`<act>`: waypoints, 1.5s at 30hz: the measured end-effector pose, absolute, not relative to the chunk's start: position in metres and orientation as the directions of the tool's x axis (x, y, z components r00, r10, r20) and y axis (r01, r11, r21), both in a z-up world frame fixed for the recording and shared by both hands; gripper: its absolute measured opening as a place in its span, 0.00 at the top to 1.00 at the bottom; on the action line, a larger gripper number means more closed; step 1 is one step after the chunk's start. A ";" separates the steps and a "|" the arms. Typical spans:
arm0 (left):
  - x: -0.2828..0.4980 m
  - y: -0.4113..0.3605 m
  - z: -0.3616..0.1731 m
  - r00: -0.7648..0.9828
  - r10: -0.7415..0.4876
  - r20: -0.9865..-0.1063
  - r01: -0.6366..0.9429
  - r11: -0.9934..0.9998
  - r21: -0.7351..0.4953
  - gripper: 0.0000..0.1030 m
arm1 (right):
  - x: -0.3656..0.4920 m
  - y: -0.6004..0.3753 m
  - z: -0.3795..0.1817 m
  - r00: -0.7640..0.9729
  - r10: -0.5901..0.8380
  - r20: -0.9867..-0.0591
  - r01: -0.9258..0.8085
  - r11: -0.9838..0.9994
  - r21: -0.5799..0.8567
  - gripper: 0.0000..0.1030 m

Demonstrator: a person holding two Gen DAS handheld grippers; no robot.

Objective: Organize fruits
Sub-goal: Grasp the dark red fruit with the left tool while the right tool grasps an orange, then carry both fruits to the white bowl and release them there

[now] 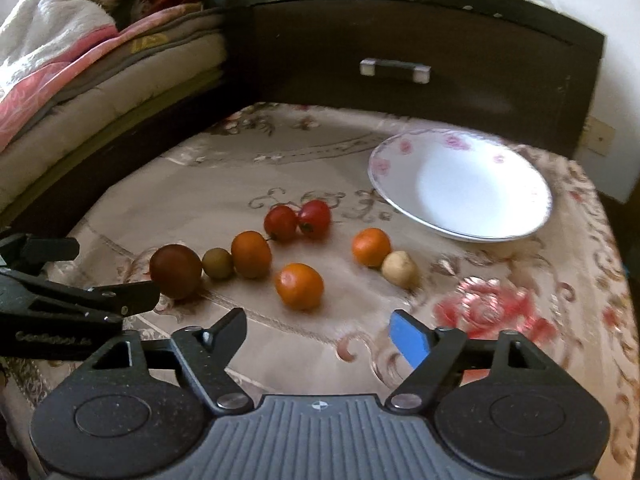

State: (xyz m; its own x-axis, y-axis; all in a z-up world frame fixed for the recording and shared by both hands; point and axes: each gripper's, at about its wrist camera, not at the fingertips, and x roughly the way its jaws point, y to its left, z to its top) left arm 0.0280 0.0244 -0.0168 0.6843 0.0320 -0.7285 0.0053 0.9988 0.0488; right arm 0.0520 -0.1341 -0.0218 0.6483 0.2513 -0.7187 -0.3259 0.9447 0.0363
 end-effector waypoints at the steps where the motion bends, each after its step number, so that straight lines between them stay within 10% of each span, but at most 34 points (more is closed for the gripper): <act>1: 0.029 0.025 -0.018 0.683 0.030 -0.730 0.007 0.999 0.047 0.00 | 0.056 -0.133 -0.023 0.644 0.260 -0.719 -0.335 0.941 0.040 0.38; 16: 0.047 0.018 -0.029 0.700 -0.005 -0.714 0.068 0.996 0.061 0.01 | 0.087 -0.120 -0.040 0.589 0.324 -0.740 -0.427 0.903 0.056 0.65; 22: 0.055 0.016 -0.037 0.664 -0.055 -0.746 0.112 0.993 0.027 0.32 | 0.090 -0.123 -0.039 0.582 0.326 -0.745 -0.426 0.902 0.062 0.73; 45: 0.058 0.018 -0.039 0.634 -0.115 -0.765 0.130 0.991 -0.040 0.53 | 0.081 -0.132 -0.036 0.580 0.310 -0.753 -0.395 0.916 0.073 0.75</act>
State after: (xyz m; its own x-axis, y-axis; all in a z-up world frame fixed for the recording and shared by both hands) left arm 0.0577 0.0181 -0.0386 0.6338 -0.1145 -0.7650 0.1302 0.9907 -0.0404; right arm 0.0811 -0.1318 -0.0359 0.5804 0.3105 -0.7528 -0.3954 0.9156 0.0728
